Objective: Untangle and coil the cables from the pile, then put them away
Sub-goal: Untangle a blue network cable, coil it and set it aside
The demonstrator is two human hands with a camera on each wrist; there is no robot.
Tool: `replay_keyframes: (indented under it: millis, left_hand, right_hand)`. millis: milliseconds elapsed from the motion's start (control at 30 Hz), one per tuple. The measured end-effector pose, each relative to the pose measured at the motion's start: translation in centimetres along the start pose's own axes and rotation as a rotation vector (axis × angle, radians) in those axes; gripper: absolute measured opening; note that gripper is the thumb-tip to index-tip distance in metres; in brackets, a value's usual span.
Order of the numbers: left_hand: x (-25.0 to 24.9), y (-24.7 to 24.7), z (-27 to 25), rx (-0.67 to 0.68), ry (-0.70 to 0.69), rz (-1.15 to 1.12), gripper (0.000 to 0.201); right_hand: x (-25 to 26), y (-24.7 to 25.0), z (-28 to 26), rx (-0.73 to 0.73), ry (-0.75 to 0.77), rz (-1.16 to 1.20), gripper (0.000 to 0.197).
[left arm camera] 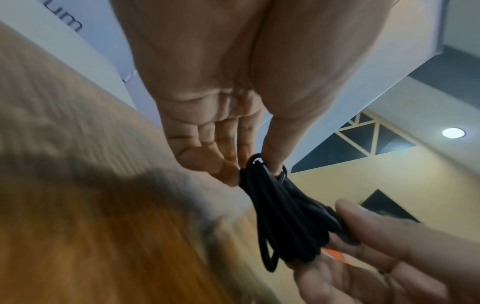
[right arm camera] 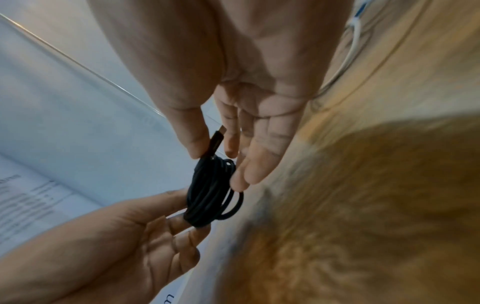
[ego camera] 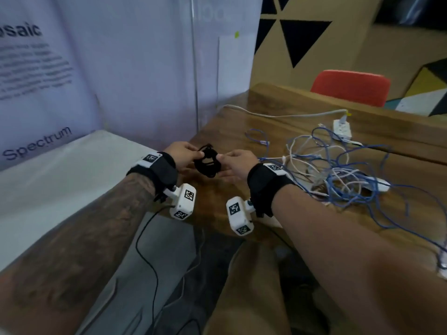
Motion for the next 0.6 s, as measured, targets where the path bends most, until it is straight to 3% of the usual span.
replay_keyframes:
  millis: [200, 300, 500, 600]
  left_hand:
    - [1.0, 0.8, 4.5, -0.103, 0.021, 0.067, 0.022]
    - [0.9, 0.9, 5.5, -0.123, -0.003, 0.069, 0.027]
    - [0.5, 0.9, 6.6, -0.161, 0.016, 0.048, 0.016]
    - [-1.3, 0.7, 6.8, -0.254, -0.091, 0.184, 0.02]
  right_hand:
    - [0.8, -2.0, 3.9, 0.086, -0.124, 0.041, 0.021]
    - [1.0, -1.6, 5.0, 0.11, -0.122, -0.027, 0.015]
    - [0.5, 0.2, 4.8, 0.144, -0.114, -0.056, 0.038]
    - [1.4, 2.3, 3.0, 0.164, -0.037, -0.093, 0.026]
Point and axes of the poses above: each hand's wrist, its own z-axis towards the middle knuckle, its own y-axis out of the back of the hand, x = y × z, the point moved 1 cm from there along z, towards the middle knuckle, and after that the axes turned 2 degrees about -y, right-handed, at the moved point
